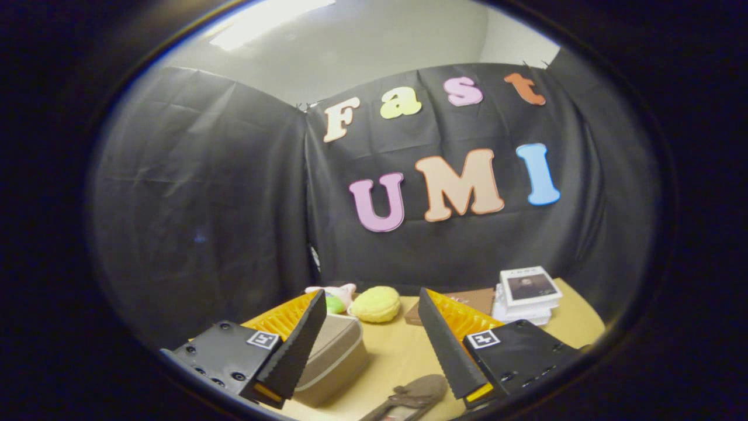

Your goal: Open the storage box then place both shoes into the box .Put the left shoe in first, then the right shoe, with the right side of both shoes facing outward in a uniform manner.

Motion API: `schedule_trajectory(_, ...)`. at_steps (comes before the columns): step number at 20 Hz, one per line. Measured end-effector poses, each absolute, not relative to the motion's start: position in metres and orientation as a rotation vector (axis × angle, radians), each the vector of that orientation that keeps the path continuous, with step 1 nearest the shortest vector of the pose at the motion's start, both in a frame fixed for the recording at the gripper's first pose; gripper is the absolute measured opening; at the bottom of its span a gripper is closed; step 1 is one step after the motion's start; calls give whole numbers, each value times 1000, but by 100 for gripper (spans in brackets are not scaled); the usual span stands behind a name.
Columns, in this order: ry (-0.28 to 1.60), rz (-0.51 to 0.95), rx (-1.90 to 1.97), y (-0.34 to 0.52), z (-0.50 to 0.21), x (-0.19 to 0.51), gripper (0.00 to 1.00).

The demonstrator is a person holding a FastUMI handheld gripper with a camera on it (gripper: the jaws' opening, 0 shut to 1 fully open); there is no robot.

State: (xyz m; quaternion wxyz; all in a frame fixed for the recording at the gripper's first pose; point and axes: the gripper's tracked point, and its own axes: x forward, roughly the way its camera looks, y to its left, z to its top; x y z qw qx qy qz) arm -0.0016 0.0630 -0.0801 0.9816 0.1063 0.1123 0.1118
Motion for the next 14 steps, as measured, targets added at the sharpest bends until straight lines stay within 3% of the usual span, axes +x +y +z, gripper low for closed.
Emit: schedule_trajectory(14, 667, 272, 886, 120, -197, -35, 100)
